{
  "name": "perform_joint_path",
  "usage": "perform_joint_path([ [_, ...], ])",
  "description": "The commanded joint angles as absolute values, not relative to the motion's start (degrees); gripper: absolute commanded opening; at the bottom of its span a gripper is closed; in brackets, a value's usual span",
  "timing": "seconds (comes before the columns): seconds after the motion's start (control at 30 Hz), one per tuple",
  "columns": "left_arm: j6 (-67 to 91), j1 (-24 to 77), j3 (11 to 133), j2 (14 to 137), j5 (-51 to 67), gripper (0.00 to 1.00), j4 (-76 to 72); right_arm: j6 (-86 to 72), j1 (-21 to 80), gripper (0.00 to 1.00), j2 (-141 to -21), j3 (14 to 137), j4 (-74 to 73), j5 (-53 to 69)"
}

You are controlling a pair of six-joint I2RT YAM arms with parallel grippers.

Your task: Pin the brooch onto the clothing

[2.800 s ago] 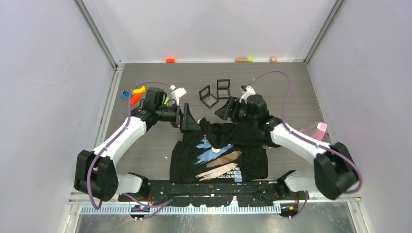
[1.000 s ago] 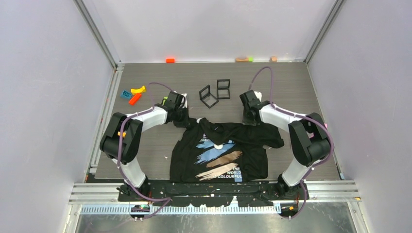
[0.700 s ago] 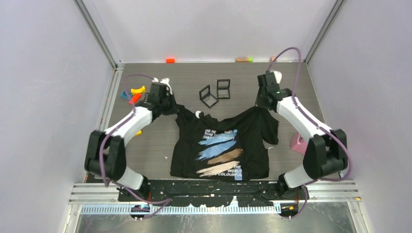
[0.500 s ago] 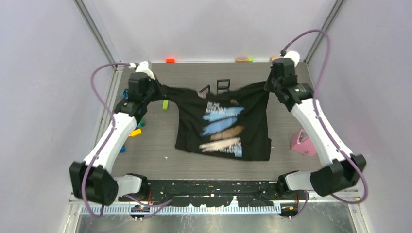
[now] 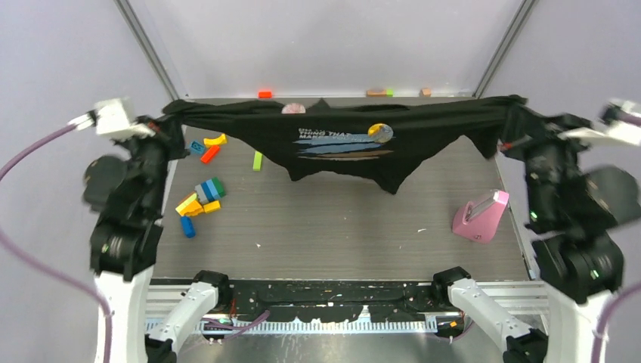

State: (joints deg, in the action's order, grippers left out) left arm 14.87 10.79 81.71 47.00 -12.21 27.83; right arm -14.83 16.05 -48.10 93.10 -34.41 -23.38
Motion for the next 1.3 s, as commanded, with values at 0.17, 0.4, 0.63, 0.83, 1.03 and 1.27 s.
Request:
perform_joint_path([
  [0.17, 10.7, 10.4, 92.7, 43.4, -15.1, 0.0, 33.5, -9.2, 15.9, 0.0, -43.1, 99.9, -27.6, -24.9],
  [0.4, 11.6, 10.4, 90.3, 48.4, -12.3, 0.0, 31.4, -5.2, 15.9, 0.0, -48.5, 96.6, -25.2, -31.3],
  [0.63, 12.8, 10.4, 86.8, 56.8, -10.7, 0.0, 27.1, -5.0, 15.9, 0.01, -56.7, 89.9, -17.2, -33.9],
  [0.83, 12.8, 10.4, 87.8, 59.6, -10.1, 0.0, 23.5, -5.7, 15.9, 0.0, -60.4, 92.1, -16.1, -33.3],
  [1.03, 11.7, 10.4, 87.1, 56.2, -11.6, 0.0, 23.5, -6.2, 15.9, 0.0, -56.8, 92.6, -16.9, -31.4],
  [1.27, 9.4, 10.4, 89.3, 48.2, -12.6, 0.0, 28.1, -8.2, 15.9, 0.0, -49.8, 95.5, -24.3, -25.9],
])
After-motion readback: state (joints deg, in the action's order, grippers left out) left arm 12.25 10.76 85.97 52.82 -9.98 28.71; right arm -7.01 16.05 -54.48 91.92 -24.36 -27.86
